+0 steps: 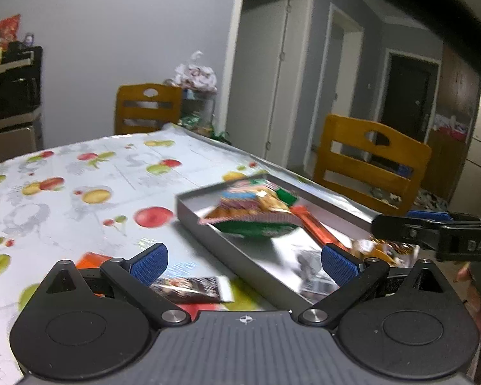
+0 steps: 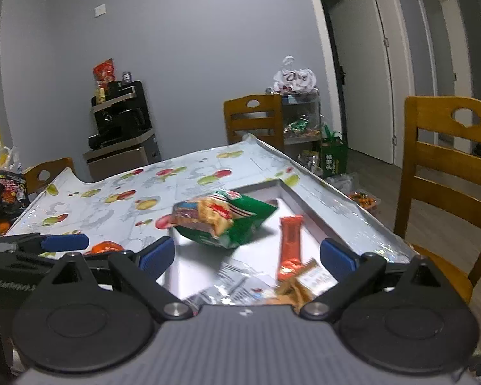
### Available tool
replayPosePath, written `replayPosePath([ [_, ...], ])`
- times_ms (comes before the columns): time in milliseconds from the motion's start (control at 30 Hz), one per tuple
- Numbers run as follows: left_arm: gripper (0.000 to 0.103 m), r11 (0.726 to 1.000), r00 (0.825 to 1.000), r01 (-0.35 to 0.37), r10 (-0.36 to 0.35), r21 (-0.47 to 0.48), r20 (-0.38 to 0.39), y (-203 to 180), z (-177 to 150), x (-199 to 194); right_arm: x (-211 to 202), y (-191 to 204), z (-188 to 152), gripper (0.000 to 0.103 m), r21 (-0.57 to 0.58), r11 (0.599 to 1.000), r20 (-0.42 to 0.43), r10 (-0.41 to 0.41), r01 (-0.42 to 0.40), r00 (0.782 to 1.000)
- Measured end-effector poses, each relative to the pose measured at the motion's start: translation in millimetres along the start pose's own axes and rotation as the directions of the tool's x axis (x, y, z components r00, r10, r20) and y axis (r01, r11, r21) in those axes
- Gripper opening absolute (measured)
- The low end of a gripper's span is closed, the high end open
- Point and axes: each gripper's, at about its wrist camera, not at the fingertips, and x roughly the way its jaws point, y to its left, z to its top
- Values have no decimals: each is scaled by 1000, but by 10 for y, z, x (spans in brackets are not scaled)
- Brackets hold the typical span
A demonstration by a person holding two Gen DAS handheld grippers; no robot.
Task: Organize snacks
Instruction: 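Move both grippers back over the remaining snacks on the table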
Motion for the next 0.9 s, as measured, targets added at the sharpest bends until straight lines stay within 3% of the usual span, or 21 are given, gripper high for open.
replayPosePath([
  [267, 103, 996, 995, -82, 80, 19, 66, 364, 176, -20, 24, 384, 123, 99, -38, 997, 13, 61, -60, 998],
  [567, 103, 974, 970, -222, 224, -39, 91, 942, 227, 190, 121, 849, 131, 99, -148, 985, 1, 90, -89, 996],
  [700, 103, 967, 969, -231, 238, -109, 65, 1182, 103, 224, 241, 1072, 71, 99, -233, 965, -43, 110, -117, 993],
  [900, 103, 964, 967, -240, 248, -114, 60, 1356, 3, 227, 575, 1441, -81, 99, -372, 910, -132, 143, -183, 981],
])
